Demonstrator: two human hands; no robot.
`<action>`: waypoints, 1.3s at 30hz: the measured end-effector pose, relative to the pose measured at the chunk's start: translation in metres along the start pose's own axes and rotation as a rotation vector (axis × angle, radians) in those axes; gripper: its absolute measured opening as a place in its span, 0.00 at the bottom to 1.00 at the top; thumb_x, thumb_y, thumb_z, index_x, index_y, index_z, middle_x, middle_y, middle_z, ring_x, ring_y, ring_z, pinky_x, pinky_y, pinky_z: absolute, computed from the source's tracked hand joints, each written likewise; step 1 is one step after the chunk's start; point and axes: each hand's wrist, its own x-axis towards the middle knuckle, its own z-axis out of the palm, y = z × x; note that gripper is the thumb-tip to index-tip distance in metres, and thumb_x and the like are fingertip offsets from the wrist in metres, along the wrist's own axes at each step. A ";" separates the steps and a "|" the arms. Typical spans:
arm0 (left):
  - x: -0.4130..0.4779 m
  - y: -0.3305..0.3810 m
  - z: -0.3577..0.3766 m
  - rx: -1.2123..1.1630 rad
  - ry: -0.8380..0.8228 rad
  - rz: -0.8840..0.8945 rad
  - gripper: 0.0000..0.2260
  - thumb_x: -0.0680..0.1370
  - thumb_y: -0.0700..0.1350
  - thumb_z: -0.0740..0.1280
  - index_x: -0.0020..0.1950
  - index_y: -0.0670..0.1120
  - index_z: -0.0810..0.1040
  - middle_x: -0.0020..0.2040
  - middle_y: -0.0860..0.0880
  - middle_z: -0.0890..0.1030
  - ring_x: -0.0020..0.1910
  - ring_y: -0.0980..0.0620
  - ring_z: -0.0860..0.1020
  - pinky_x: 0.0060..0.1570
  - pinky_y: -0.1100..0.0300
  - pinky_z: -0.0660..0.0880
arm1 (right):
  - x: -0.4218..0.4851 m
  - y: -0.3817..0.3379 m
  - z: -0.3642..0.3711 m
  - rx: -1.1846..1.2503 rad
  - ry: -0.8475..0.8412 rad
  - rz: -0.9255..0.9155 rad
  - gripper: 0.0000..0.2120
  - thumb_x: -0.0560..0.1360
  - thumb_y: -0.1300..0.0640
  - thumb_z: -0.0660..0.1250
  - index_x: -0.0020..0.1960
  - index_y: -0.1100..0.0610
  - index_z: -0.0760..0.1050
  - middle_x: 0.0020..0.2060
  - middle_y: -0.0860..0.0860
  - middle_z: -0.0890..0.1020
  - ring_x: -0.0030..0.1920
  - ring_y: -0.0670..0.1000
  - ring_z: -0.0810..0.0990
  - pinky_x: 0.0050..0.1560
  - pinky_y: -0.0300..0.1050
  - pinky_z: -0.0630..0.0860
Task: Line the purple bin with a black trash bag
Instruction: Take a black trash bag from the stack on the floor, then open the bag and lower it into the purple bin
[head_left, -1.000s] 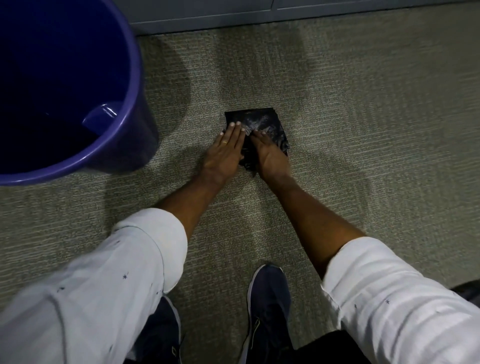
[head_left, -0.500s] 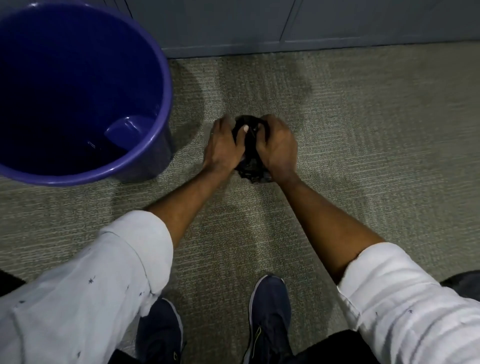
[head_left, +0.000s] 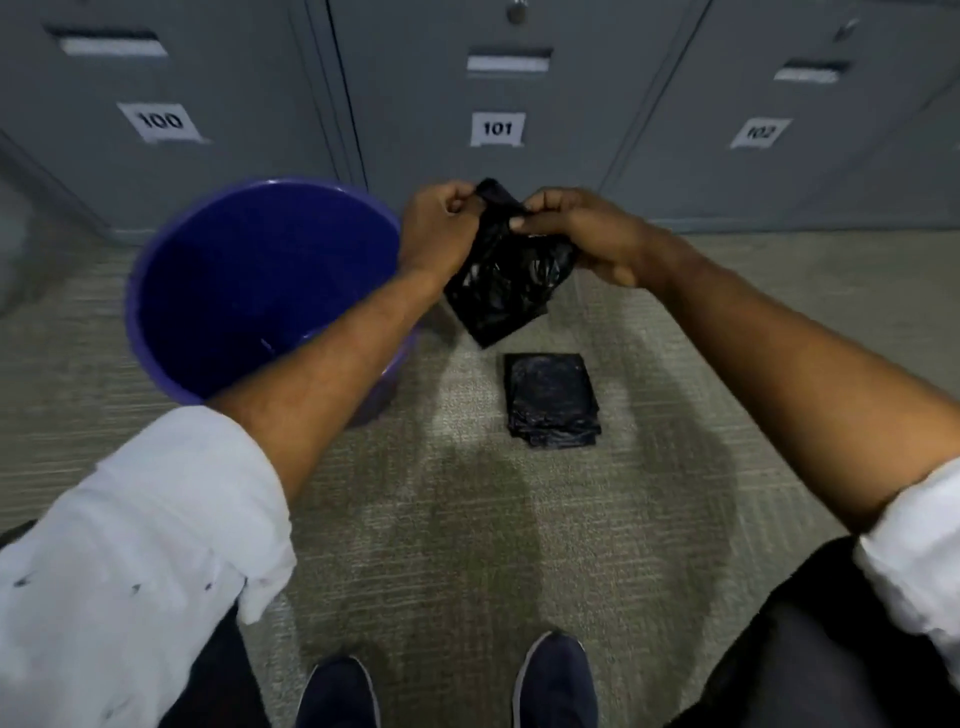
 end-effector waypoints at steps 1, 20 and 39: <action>0.001 0.010 -0.013 -0.007 0.010 0.020 0.10 0.82 0.43 0.67 0.59 0.41 0.85 0.53 0.43 0.87 0.54 0.46 0.85 0.59 0.51 0.82 | -0.001 -0.016 0.000 -0.008 0.028 -0.012 0.05 0.72 0.57 0.74 0.42 0.49 0.79 0.38 0.47 0.83 0.40 0.46 0.82 0.39 0.39 0.76; -0.088 0.101 -0.236 0.036 0.666 0.315 0.11 0.80 0.52 0.69 0.48 0.44 0.82 0.41 0.51 0.81 0.39 0.60 0.76 0.43 0.64 0.73 | 0.005 -0.161 0.062 -0.913 0.330 -0.570 0.15 0.69 0.69 0.66 0.53 0.56 0.76 0.57 0.53 0.78 0.50 0.52 0.75 0.59 0.59 0.76; -0.160 0.048 -0.319 1.126 0.389 0.373 0.18 0.81 0.50 0.58 0.64 0.44 0.80 0.66 0.40 0.72 0.49 0.34 0.81 0.49 0.43 0.80 | 0.041 -0.202 0.068 -0.983 0.210 -1.146 0.11 0.80 0.55 0.62 0.61 0.55 0.72 0.54 0.54 0.78 0.47 0.49 0.74 0.49 0.40 0.72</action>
